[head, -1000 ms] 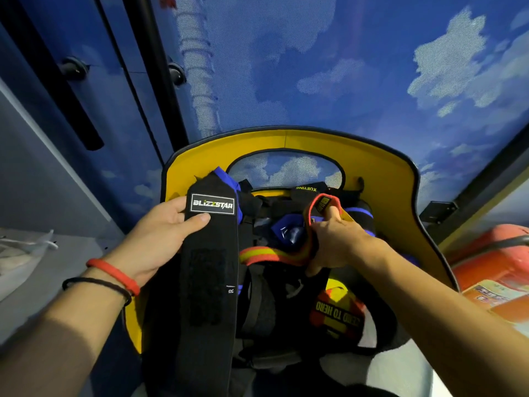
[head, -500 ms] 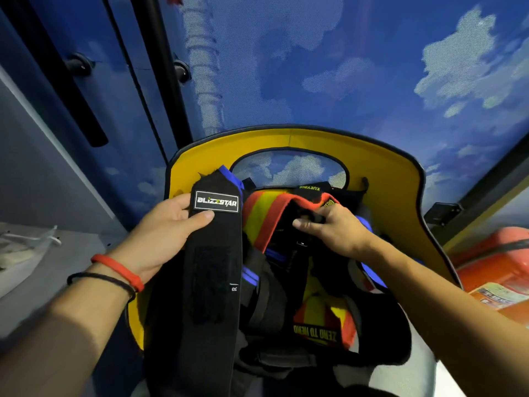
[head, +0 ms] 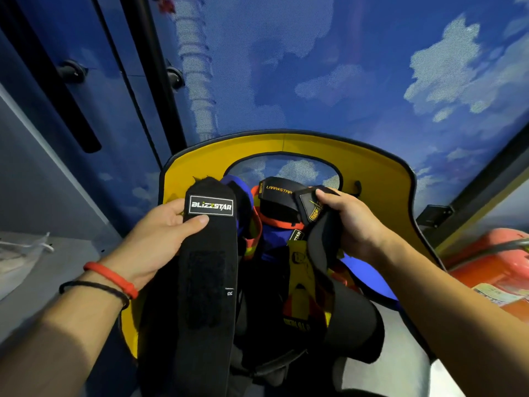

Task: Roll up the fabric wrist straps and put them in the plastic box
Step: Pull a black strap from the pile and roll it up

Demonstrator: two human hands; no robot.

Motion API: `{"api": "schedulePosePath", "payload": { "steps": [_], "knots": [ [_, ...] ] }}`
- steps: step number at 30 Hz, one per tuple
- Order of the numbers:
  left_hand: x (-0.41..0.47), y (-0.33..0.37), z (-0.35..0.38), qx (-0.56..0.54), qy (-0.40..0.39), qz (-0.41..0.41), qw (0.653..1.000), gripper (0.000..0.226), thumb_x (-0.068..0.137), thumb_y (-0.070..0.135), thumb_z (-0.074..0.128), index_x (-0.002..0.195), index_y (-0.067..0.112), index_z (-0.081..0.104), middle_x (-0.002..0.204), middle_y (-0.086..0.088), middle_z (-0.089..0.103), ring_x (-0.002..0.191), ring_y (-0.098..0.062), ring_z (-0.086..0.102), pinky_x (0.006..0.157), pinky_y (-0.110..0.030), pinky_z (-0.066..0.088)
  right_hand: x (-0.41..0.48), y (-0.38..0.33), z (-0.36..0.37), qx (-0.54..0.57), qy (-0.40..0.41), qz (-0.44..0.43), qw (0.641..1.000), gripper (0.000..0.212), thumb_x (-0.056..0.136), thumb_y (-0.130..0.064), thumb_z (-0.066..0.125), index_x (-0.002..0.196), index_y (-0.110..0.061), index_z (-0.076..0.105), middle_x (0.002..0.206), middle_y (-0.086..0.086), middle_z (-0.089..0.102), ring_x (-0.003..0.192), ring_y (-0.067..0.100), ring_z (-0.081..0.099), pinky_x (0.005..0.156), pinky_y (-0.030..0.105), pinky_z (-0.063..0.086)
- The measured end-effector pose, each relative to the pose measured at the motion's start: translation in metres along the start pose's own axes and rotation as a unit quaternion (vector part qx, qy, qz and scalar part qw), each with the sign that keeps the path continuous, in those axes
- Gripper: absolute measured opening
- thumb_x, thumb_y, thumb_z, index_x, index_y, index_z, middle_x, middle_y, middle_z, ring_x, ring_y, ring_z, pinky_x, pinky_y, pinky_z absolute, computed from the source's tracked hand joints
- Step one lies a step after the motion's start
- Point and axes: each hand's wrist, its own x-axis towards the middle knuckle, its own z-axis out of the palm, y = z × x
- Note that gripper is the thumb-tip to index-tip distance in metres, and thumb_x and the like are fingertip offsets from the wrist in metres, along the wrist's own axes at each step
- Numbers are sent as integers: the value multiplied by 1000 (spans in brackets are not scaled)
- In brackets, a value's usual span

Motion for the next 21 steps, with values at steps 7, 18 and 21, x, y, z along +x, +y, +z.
{"api": "schedulePosePath", "payload": {
  "steps": [7,18,21],
  "knots": [
    [3,-1,-10,-16,10,22,1000,31,94,11,61,125,16,65,110,-9,76,106,-25,72,103,-47,49,-7,-15,21,-381,58,-256,886,23,97,-29,67,117,-19,72,109,-7,74,105,8,68,95,24,51],
    [-5,-1,-14,-25,-9,36,999,61,70,44,82,123,18,67,113,-10,75,109,-30,70,102,-47,47,-35,47,51,-799,-20,40,600,84,96,-59,51,161,-29,6,167,14,-2,150,47,8,114,58,25],
    [-4,-1,-15,-27,-14,40,999,88,48,60,91,122,21,68,114,-10,75,107,-27,72,99,-46,48,-39,64,54,-803,-45,69,590,90,99,-46,52,162,-22,-7,167,16,-5,149,52,5,113,60,27]
  ]
}}
